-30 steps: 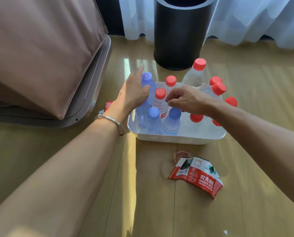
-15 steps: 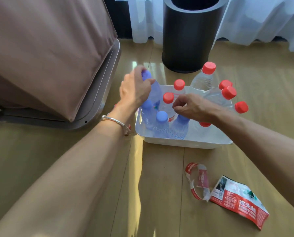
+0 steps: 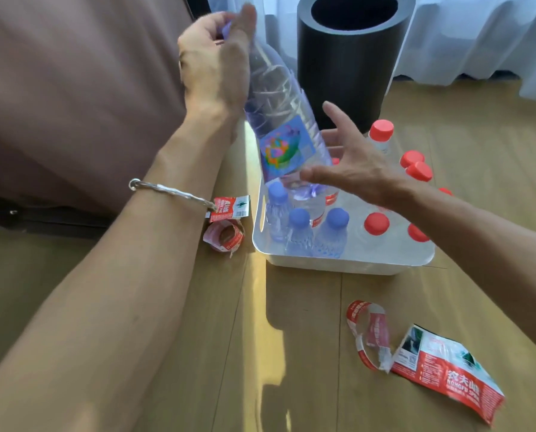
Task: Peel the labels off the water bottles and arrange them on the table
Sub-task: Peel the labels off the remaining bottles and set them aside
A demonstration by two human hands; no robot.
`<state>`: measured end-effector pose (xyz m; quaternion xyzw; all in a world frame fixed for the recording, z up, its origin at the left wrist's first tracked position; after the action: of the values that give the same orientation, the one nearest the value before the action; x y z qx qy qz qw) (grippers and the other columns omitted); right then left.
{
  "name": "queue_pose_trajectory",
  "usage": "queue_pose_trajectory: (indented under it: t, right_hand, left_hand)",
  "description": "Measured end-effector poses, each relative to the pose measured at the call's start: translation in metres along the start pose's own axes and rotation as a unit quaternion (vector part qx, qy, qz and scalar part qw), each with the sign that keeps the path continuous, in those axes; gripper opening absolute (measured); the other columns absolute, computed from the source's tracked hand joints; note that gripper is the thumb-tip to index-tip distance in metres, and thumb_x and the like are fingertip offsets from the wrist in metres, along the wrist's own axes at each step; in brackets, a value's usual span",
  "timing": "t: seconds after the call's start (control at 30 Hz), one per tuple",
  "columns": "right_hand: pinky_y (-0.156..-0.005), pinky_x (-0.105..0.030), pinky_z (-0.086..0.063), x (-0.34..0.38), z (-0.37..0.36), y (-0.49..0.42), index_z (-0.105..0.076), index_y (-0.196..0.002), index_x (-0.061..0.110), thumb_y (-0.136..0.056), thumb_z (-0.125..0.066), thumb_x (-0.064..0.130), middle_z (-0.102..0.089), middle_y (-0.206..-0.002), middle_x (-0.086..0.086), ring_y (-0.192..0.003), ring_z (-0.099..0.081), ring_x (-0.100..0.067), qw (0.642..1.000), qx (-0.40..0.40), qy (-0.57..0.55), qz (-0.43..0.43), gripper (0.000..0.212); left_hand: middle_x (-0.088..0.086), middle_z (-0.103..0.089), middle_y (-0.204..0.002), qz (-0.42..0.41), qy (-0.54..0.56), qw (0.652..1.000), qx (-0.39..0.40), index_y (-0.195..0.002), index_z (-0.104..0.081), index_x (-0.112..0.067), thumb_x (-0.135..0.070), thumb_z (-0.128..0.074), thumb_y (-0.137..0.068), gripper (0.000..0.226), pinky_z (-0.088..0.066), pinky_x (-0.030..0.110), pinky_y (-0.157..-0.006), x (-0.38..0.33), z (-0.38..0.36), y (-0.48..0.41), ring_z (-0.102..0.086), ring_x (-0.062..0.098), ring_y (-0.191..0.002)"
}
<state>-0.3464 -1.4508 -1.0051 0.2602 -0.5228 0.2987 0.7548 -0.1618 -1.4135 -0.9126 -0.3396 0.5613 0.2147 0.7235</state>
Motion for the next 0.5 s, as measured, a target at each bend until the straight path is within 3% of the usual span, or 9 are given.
queue_pose_trajectory:
  t: [0.07,0.13,0.2,0.33,0.43,0.5]
  right_hand:
    - [-0.1,-0.032,-0.05,0.0,-0.008,-0.002,0.0,-0.156,0.03,-0.065,-0.088,0.04,-0.04,-0.147,-0.003,-0.126,-0.052,-0.014,0.999,0.027,-0.01,0.017,0.127]
    - [-0.107,-0.038,-0.047,-0.003,-0.017,-0.003,0.006,-0.156,0.029,-0.067,-0.089,0.023,-0.034,-0.15,0.001,-0.131,-0.049,-0.012,0.998,0.045,0.027,0.037,0.13]
    - [-0.109,-0.037,-0.045,-0.002,-0.018,-0.003,0.006,-0.156,0.027,-0.07,-0.088,0.021,-0.03,-0.153,0.0,-0.134,-0.045,-0.012,0.994,0.021,0.091,0.058,0.127]
    - [-0.104,-0.033,-0.049,0.003,-0.018,0.001,-0.003,-0.156,0.023,-0.074,-0.085,0.023,-0.04,-0.146,0.001,-0.126,-0.052,-0.009,0.992,-0.009,0.085,0.09,0.115]
    - [-0.097,-0.031,-0.054,-0.001,-0.022,0.006,-0.012,-0.154,0.021,-0.076,-0.083,0.02,-0.048,-0.137,0.003,-0.12,-0.058,-0.007,0.997,0.002,0.017,0.074,0.106]
    - [-0.09,-0.024,-0.056,0.0,-0.024,0.01,-0.021,-0.151,0.018,-0.08,-0.079,0.014,-0.054,-0.125,0.003,-0.111,-0.062,-0.004,0.998,0.001,-0.031,0.063,0.092]
  left_hand:
    - [-0.003,-0.068,-0.07,0.025,-0.015,1.0,-0.002,-0.08,-0.068,-0.019,-0.044,-0.071,-0.078,0.025,-0.059,0.042,-0.068,0.004,-0.001,0.005,-0.067,0.021,-0.071]
    - [0.0,-0.072,-0.081,0.048,-0.02,0.999,-0.002,-0.086,-0.069,-0.018,-0.044,-0.074,-0.078,0.028,-0.06,0.048,-0.075,0.009,-0.001,0.011,-0.071,0.021,-0.081]
    - [0.001,-0.072,-0.087,0.069,-0.033,0.997,-0.003,-0.089,-0.067,-0.02,-0.048,-0.075,-0.077,0.032,-0.06,0.05,-0.075,0.012,0.0,0.016,-0.071,0.021,-0.083]
    - [0.004,-0.073,-0.087,0.099,-0.048,0.994,0.008,-0.086,-0.066,-0.019,-0.057,-0.073,-0.071,0.042,-0.061,0.048,-0.072,0.013,0.002,0.019,-0.072,0.022,-0.082]
    - [0.013,-0.073,-0.092,0.101,-0.053,0.992,0.056,-0.087,-0.065,-0.013,-0.053,-0.071,-0.083,0.041,-0.062,0.044,-0.07,0.013,-0.004,0.022,-0.072,0.025,-0.081]
    - [0.015,-0.071,-0.092,0.101,-0.036,0.989,0.104,-0.093,-0.066,-0.006,-0.046,-0.064,-0.092,0.04,-0.061,0.034,-0.07,0.013,-0.008,0.024,-0.069,0.022,-0.078]
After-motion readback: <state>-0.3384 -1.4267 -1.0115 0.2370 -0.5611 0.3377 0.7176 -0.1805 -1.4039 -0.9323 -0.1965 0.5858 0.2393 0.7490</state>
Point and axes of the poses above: each hand's wrist, its own y-axis away from the middle knuckle, its own z-axis out of the back of the hand, x = y × z, the point moved 5 cm from there along -y, towards the middle knuckle
